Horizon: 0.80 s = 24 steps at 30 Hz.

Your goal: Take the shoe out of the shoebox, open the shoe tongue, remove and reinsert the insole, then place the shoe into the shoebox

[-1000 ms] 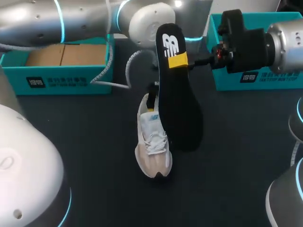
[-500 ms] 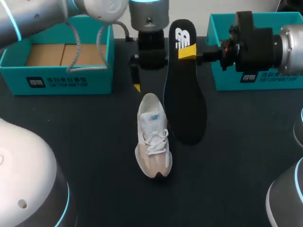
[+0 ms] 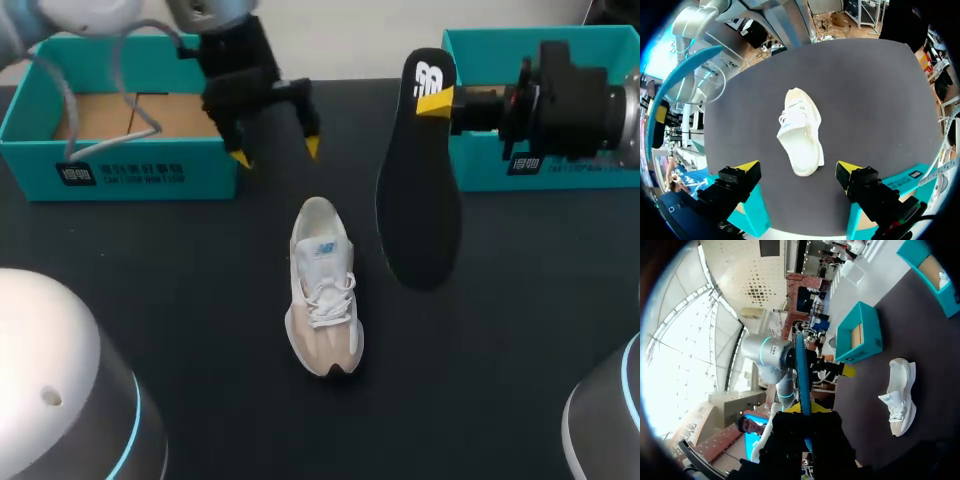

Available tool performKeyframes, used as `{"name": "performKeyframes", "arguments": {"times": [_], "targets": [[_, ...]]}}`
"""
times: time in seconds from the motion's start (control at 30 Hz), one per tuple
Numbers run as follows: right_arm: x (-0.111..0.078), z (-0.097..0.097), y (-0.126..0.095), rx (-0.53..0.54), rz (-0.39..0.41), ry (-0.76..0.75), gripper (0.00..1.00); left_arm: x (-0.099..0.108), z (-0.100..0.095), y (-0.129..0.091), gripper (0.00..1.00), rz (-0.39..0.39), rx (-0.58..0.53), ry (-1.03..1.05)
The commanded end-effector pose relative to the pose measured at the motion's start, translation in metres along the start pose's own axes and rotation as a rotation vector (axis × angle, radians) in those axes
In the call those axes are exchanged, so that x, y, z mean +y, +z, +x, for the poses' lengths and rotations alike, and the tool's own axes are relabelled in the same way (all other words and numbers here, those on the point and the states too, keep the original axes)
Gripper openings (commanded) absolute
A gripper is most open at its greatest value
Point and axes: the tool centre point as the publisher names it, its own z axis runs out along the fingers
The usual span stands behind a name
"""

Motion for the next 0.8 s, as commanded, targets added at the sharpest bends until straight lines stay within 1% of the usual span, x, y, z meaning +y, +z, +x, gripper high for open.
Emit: {"name": "performKeyframes", "arguments": {"times": [0.03,0.17,0.2,0.23,0.3,0.33,0.47,0.63,0.8], "targets": [[0.014,-0.013,0.02,0.01,0.021,0.02,0.0,-0.016,0.031,-0.014,1.0,-0.086,-0.489,0.02],[0.021,-0.022,0.026,0.019,0.039,0.038,0.0,-0.021,0.035,-0.024,1.0,-0.087,-0.531,0.052],[0.022,-0.024,0.027,0.02,0.044,0.047,0.0,-0.022,0.036,-0.026,1.0,-0.076,-0.535,0.073],[0.024,-0.026,0.029,0.006,0.062,0.067,0.0,-0.022,0.037,-0.028,1.0,-0.054,-0.513,0.058],[0.025,-0.03,0.031,0.002,0.068,0.081,0.0,-0.022,0.037,-0.028,1.0,-0.054,-0.513,0.058],[0.026,-0.031,0.033,-0.009,0.088,0.091,0.0,-0.022,0.037,-0.028,1.0,-0.054,-0.513,0.058],[0.028,-0.034,0.033,-0.04,0.116,0.125,0.0,-0.022,0.037,-0.028,1.0,-0.054,-0.513,0.058],[0.027,-0.038,0.032,-0.038,0.104,0.169,0.0,-0.022,0.037,-0.028,1.0,-0.054,-0.513,0.058],[0.029,-0.045,0.037,-0.025,0.093,0.213,0.0,-0.022,0.037,-0.028,1.0,-0.054,-0.513,0.058]]}}
